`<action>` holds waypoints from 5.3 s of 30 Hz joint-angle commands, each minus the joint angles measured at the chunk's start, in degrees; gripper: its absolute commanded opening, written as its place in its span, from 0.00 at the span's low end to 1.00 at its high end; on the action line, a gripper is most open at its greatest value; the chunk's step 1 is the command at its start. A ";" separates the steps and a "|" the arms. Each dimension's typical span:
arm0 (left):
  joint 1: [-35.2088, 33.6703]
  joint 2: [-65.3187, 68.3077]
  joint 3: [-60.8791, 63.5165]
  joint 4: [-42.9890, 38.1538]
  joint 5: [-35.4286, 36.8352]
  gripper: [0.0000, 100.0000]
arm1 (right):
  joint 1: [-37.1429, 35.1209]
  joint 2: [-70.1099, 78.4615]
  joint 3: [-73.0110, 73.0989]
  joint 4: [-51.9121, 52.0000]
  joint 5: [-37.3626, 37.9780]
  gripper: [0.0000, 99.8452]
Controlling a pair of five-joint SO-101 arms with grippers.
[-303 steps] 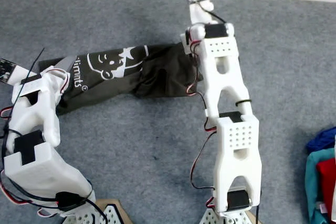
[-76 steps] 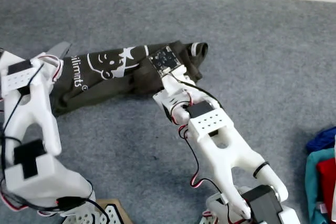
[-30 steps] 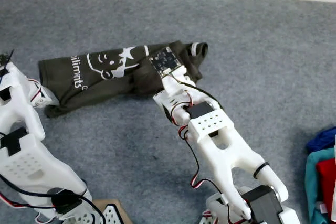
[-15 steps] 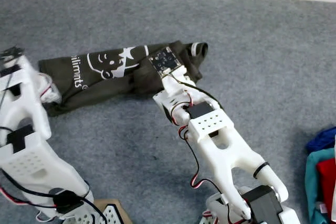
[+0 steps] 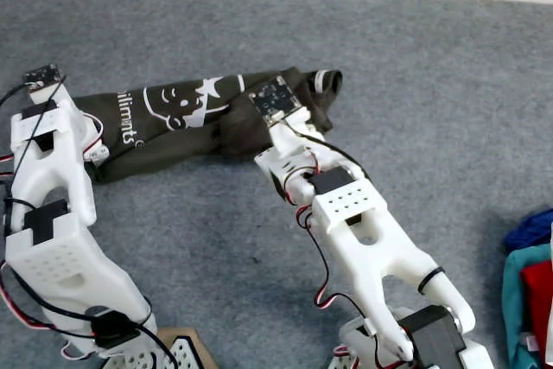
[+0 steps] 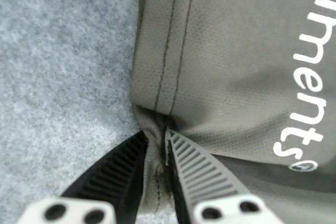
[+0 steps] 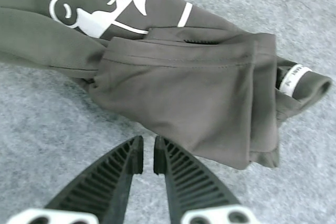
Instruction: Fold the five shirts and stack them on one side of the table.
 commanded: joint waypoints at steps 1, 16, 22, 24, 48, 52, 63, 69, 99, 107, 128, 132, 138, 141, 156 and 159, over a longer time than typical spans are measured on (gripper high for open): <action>6.73 -8.57 -2.68 1.67 -0.26 0.01 | 2.07 -3.21 -0.75 -0.66 0.53 0.06; 31.25 -16.04 -18.42 3.34 4.48 0.01 | 7.52 -3.30 -0.84 -0.66 -5.71 0.06; 36.70 1.36 -40.48 6.68 6.33 0.01 | 7.60 -3.30 -0.84 -0.66 -6.77 0.06; 38.73 6.46 -48.57 10.29 6.33 0.01 | 7.69 -3.30 -0.84 -0.66 -6.77 0.06; 52.26 32.92 -84.88 19.96 6.15 0.01 | 22.73 -10.77 2.15 -0.84 -21.01 0.06; 55.08 33.01 -87.16 20.31 5.89 0.03 | 22.81 -10.68 2.07 -0.92 -21.01 0.06; 55.78 33.27 -87.60 20.13 5.89 0.35 | 22.73 -10.68 2.07 -0.92 -21.01 0.06; 51.74 30.64 -93.85 22.77 6.07 0.36 | 22.73 -10.68 2.07 -0.92 -20.92 0.06; 25.10 -15.52 -29.05 30.59 8.62 0.26 | 9.89 23.34 -49.27 30.64 -20.92 0.05; 28.70 -16.04 -10.68 4.75 8.79 0.27 | 3.30 39.69 -64.84 30.37 -20.84 0.05; 35.56 -15.52 6.99 -19.52 8.35 0.04 | 8.04 53.76 -77.49 30.46 -17.32 0.05; 36.35 -15.52 8.75 -19.69 8.26 0.04 | 10.07 53.76 -77.58 29.76 -15.21 0.05; 36.44 -15.52 9.63 -19.69 8.26 0.04 | 13.93 53.93 -77.41 23.43 -12.92 0.05; 36.26 -15.52 9.63 -19.69 8.26 0.04 | 14.99 54.99 -77.32 20.35 -10.99 0.05; 35.56 -15.52 9.27 -19.96 8.26 0.04 | 13.41 63.08 -112.13 50.24 -15.30 0.05; 35.47 -15.52 9.63 -20.92 8.26 0.04 | 11.47 63.69 -118.64 61.41 -15.65 0.05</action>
